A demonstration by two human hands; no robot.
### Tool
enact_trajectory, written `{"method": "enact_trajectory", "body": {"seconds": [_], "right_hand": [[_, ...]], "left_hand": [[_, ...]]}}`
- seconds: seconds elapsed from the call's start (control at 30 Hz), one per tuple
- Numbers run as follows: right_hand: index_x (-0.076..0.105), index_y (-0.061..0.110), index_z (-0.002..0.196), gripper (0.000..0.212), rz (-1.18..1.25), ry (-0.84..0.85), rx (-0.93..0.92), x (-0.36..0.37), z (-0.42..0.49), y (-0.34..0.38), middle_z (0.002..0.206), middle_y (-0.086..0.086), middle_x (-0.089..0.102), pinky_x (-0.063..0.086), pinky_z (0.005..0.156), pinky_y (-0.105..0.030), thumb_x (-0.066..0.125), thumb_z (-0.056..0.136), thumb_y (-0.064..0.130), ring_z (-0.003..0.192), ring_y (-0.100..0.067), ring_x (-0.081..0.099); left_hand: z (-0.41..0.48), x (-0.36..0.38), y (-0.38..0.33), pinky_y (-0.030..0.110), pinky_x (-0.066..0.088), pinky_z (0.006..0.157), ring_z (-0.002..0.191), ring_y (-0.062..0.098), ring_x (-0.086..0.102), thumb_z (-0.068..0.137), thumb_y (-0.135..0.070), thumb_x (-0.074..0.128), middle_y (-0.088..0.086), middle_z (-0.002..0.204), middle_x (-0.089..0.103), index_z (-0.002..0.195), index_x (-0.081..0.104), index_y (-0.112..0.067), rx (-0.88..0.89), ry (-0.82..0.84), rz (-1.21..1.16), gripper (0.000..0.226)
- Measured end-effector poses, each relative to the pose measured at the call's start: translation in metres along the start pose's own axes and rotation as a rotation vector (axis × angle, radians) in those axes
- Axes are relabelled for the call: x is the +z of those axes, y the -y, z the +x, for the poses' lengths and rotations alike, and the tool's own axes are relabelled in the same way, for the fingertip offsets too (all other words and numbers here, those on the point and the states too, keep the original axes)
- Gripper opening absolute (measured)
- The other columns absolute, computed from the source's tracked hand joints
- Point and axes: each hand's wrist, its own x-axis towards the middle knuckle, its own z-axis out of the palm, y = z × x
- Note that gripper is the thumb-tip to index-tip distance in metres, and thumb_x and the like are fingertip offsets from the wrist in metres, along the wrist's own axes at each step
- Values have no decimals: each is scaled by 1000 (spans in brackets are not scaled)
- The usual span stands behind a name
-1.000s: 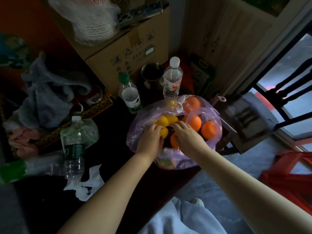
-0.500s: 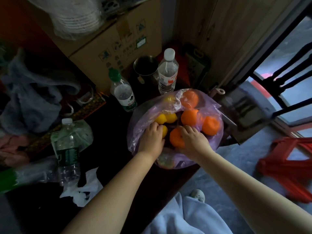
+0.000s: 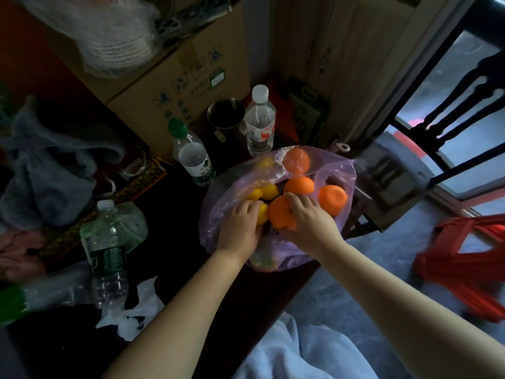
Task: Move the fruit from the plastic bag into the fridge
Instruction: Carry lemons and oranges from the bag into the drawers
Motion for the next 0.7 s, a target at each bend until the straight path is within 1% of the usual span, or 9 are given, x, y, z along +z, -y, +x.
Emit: {"method": "enact_trajectory", "body": {"seconds": [0.1,0.17,0.23,0.33,0.37,0.47,0.57,0.7], "right_hand": [[34,16,142,82,79,-93,-10,-25,-10,4,141,-6,43,40,97,-39,74,73,38,126,-30,42],[32,18,143,83,111,-145,-19,-44,-21,6,144,-4,40,35,103,-39,73,75,39,129,-28,39],[31,19,144,83,141,-197,-41,-62,-34,6,144,-4,40,36,102,-39,74,75,39,128,-28,41],[33,17,143,83,176,-275,-67,-90,-60,2,144,-3,38,39,98,-36,74,75,41,126,-27,44],[33,18,143,83,184,-305,-77,-99,-71,1,144,-3,37,39,99,-36,73,75,42,127,-27,42],[33,20,143,81,214,-406,-93,-123,-106,-4,144,-3,36,42,101,-43,74,75,38,129,-28,40],[32,25,143,82,214,-499,-85,-146,-144,-11,145,0,36,43,99,-42,74,75,36,129,-26,38],[26,28,146,84,180,-551,-74,-168,-200,-21,147,-1,32,39,98,-39,72,77,37,132,-27,33]], "left_hand": [[-6,-25,-16,31,43,87,118,24,50,83,-13,64,3,136,45,134,45,-19,-18,-61,-108,55],[-11,-42,-31,27,41,85,118,22,50,82,-15,67,2,135,46,133,47,-19,-16,-139,-182,55],[-17,-56,-45,26,41,84,114,22,52,79,-15,71,2,129,49,130,50,-19,11,-231,-230,56],[-30,-76,-75,22,40,88,113,17,50,76,-15,74,1,126,50,128,52,-18,67,-319,-271,56],[-35,-83,-88,23,40,89,114,16,49,77,-16,74,1,126,50,128,53,-18,92,-338,-273,55],[-53,-99,-127,26,40,95,115,15,46,78,-16,72,1,126,49,128,53,-18,170,-383,-273,53],[-74,-108,-163,27,39,98,117,13,44,80,-17,72,-2,126,47,130,51,-20,215,-385,-295,54],[-106,-114,-205,41,45,94,119,13,43,82,-29,67,-9,127,45,130,47,-29,297,-388,-247,52]]}}
